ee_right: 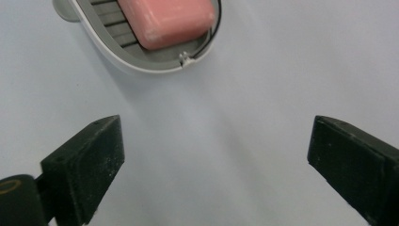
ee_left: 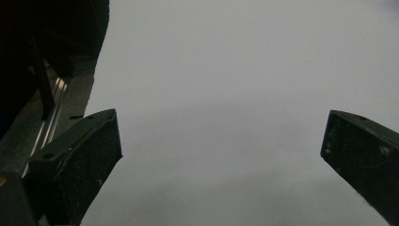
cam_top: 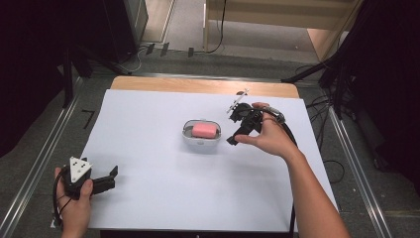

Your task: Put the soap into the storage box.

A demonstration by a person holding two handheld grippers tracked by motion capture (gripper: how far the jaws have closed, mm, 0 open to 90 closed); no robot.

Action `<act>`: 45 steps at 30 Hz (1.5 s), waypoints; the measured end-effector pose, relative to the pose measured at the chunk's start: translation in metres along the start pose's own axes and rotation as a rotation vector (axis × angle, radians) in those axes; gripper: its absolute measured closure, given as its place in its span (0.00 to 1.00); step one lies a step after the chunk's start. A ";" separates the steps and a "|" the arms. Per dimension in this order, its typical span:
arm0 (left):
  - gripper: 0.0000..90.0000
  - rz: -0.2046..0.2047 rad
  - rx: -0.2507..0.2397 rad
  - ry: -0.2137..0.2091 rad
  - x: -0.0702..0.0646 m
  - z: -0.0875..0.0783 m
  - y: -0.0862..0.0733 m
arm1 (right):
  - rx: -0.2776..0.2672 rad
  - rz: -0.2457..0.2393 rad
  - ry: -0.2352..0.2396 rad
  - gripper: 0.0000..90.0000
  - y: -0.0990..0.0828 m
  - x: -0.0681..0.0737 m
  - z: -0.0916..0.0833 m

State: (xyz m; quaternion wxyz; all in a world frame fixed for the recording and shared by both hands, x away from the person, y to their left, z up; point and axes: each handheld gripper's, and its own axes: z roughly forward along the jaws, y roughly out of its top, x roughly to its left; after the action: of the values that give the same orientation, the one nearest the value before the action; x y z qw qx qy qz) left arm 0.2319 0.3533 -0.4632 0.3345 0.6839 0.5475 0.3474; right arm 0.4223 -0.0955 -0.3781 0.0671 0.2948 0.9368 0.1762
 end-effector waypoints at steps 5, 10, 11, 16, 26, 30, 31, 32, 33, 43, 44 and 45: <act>0.00 0.000 0.000 0.001 0.000 0.000 0.000 | -0.017 0.068 -0.023 0.00 -0.019 -0.005 -0.001; 0.00 0.000 -0.001 0.003 0.000 0.000 0.000 | -0.036 0.116 -0.024 0.00 -0.037 -0.008 -0.001; 0.00 0.000 -0.001 0.003 0.000 0.000 0.000 | -0.036 0.116 -0.024 0.00 -0.037 -0.008 -0.001; 0.00 0.001 0.000 0.004 -0.001 0.000 0.000 | -0.064 0.175 -0.035 0.00 -0.055 -0.011 -0.001; 0.00 0.002 0.002 0.007 -0.001 0.000 0.000 | -0.114 0.273 -0.051 0.04 -0.096 -0.014 0.002; 0.00 0.003 0.002 0.007 -0.001 0.000 0.000 | -0.145 0.289 -0.103 0.08 -0.112 -0.011 0.001; 0.00 0.003 0.002 0.007 -0.001 0.000 0.000 | -0.145 0.289 -0.103 0.08 -0.112 -0.011 0.001; 0.00 0.003 -0.002 0.005 -0.001 0.000 0.000 | -0.151 0.294 -0.101 0.08 -0.115 -0.010 0.001; 0.00 0.003 -0.001 0.006 -0.001 0.000 0.000 | -0.164 0.305 -0.101 0.08 -0.124 -0.009 0.002; 0.00 0.007 0.001 0.007 -0.001 0.000 0.000 | -0.212 0.364 -0.113 0.03 -0.164 -0.004 0.006; 0.00 0.007 0.002 0.008 -0.001 0.000 0.000 | -0.221 0.374 -0.115 0.03 -0.169 -0.004 0.006; 0.00 0.007 0.002 0.008 -0.001 0.000 0.000 | -0.221 0.374 -0.115 0.03 -0.169 -0.004 0.006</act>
State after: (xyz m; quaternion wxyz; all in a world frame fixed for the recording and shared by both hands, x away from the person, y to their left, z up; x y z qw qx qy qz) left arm 0.2318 0.3520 -0.4635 0.3304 0.6849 0.5465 0.3507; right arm 0.3375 -0.2251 -0.4461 0.1183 0.4640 0.8353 0.2703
